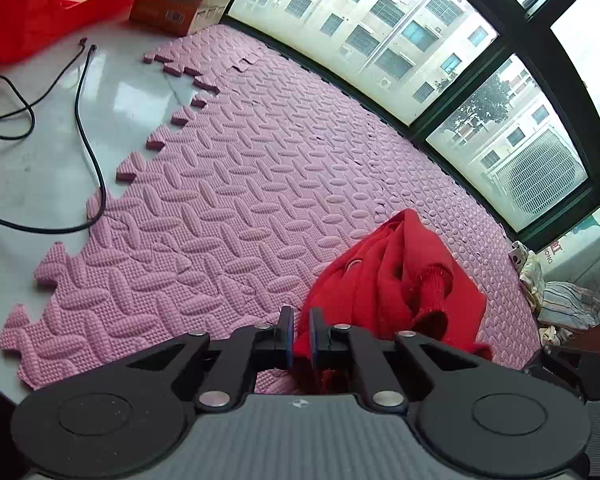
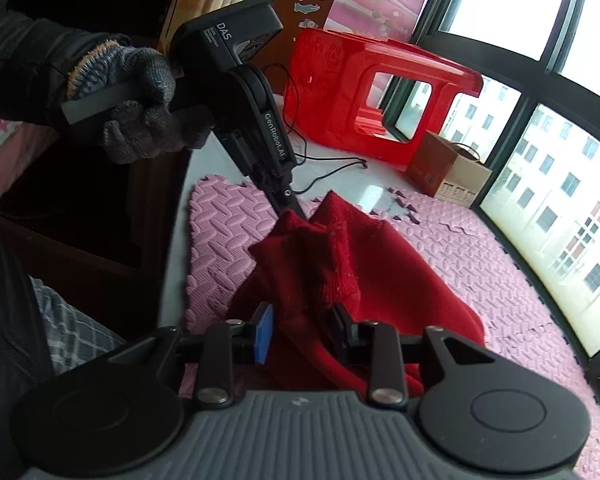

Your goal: Fold clothes

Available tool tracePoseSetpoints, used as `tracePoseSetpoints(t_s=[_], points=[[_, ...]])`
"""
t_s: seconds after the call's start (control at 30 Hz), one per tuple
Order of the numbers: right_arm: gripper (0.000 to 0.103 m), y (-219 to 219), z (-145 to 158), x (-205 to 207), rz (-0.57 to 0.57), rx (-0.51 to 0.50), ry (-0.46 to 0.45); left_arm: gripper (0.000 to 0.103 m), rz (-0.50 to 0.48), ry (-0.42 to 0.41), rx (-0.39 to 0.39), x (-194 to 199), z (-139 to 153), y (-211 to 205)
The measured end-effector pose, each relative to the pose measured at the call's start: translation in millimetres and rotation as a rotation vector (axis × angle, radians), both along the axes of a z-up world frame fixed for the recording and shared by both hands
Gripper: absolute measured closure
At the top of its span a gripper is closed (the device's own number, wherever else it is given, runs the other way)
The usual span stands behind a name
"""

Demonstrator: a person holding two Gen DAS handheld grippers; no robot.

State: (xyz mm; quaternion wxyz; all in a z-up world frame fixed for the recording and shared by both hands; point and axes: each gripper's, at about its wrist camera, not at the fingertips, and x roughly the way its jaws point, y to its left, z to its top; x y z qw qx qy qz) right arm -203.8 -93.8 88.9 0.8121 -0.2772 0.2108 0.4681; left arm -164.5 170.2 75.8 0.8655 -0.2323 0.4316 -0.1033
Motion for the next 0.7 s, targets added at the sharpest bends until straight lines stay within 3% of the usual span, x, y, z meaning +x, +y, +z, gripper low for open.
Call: tracePoseSetpoints(t_s=[0.2,0.43,0.57,0.7], points=[[0.072,-17.5,25.8,16.3,-0.081,0.158,0.156,0.094,-0.028,-0.077,0.009,-2.9,29.8,-6.9],[0.072,0.1,14.9,18.4,-0.096,0.117,0.110,0.092,-0.157,-0.118,0.024,-15.7,46.2,-34.3],[0.074,7.9,5.5,17.7,-0.090,0.068,0.083,0.091,-0.204,-0.087,0.041,-23.5,35.3,-41.2],[0.095,8.4,2.7,21.7,-0.136,0.069,0.088,0.091,-0.240,-0.068,0.052,-27.5,22.6,-47.6]])
